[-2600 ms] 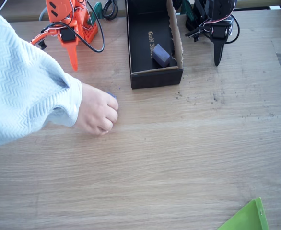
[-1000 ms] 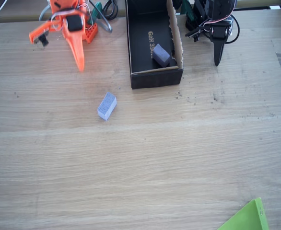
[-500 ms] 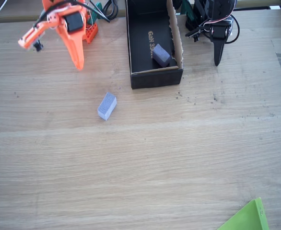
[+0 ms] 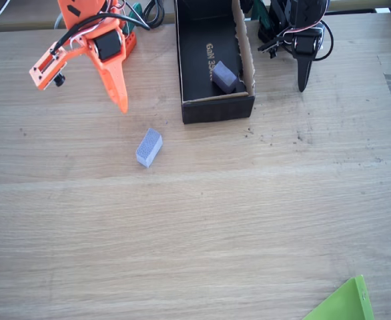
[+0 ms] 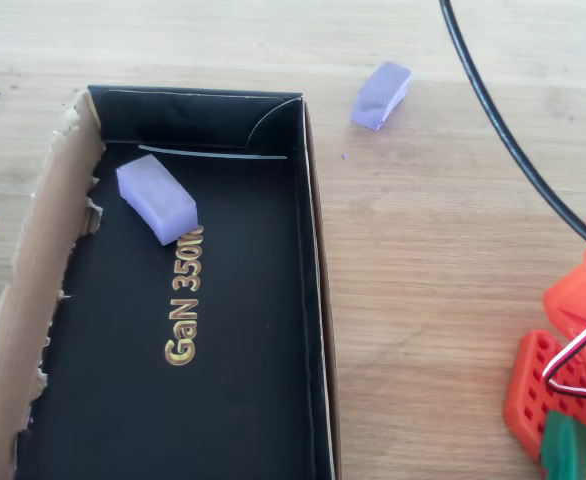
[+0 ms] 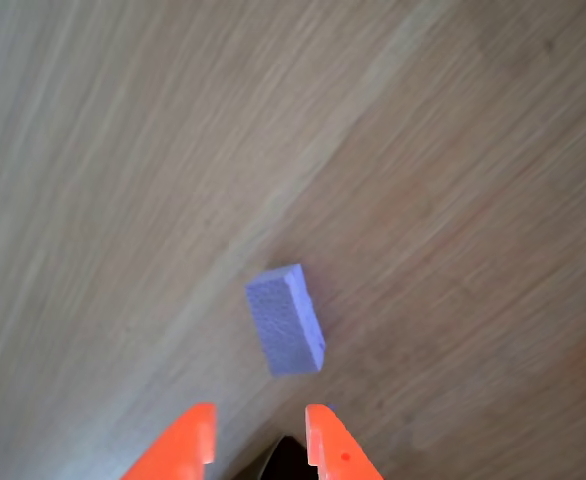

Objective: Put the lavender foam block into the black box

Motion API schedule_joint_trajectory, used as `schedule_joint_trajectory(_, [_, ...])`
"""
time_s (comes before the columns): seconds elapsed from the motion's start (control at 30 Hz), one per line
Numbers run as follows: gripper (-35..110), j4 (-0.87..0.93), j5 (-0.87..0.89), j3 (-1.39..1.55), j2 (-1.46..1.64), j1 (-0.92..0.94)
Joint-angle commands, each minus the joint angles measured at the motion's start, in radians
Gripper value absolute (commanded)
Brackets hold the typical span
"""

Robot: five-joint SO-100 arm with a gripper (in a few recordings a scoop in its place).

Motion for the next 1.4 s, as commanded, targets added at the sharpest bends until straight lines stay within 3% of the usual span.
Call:
schedule_joint_trajectory(0.0, [10, 0.100, 0.032, -0.124, -0.043, -0.014])
schedule_joint_trajectory(0.17, [10, 0.299, 0.078, -0.351, -0.206, -0.063])
schedule_joint_trajectory(0.37, [1, 0.302, -0.043, -0.408, -0.268, -0.107])
schedule_joint_trajectory(0.63, [2, 0.302, -0.192, -0.442, -0.296, -0.112])
schedule_joint_trajectory(1.03, [0, 0.310, 0.350, -0.296, -0.215, -0.112])
schedule_joint_trajectory(1.37, [0, 0.291, 0.247, -0.339, -0.275, -0.167])
